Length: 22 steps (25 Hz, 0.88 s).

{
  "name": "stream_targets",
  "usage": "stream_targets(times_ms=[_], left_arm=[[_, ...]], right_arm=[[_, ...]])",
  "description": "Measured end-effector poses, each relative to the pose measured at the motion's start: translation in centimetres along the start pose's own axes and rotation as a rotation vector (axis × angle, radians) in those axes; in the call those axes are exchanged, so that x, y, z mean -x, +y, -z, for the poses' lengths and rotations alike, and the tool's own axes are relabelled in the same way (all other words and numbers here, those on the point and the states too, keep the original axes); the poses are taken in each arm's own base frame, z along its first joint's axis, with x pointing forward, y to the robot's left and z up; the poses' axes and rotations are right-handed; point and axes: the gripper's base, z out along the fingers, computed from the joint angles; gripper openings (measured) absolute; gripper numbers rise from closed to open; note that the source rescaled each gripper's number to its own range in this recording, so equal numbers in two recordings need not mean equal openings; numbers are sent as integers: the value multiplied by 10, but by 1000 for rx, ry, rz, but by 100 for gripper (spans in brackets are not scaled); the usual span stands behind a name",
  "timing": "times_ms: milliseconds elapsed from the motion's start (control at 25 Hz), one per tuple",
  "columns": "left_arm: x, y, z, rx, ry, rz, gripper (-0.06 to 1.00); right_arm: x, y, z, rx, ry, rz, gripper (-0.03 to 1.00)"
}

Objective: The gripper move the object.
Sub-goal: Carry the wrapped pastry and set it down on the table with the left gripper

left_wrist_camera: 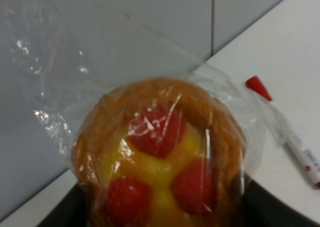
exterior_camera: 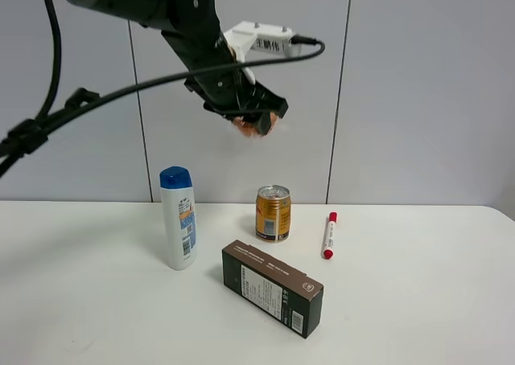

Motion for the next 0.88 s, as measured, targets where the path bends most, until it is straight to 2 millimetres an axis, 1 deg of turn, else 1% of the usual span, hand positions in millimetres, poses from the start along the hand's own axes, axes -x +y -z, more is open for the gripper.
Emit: stream_targets(times_ms=[120,200,360,440,640,720,880], left_arm=[[-21,5,-28,4,65,-30,2],[-34,7,-43,5,103,-47,2],[-51,14,-60,9,150,-59,2],[-56,18,-64,13,162,-56,2],[-57,23,-65,23,165,-58,2],[-57,23,-63,22,176,-57,2],[-52,25,-52,25,201,-46,2]], right_arm=[[0,0,0,0,0,0,100],[0,0,0,0,0,0,100],[0,0,0,0,0,0,100],[0,0,0,0,0,0,100],[0,0,0,0,0,0,100],[0,0,0,0,0,0,100],[0,0,0,0,0,0,100]])
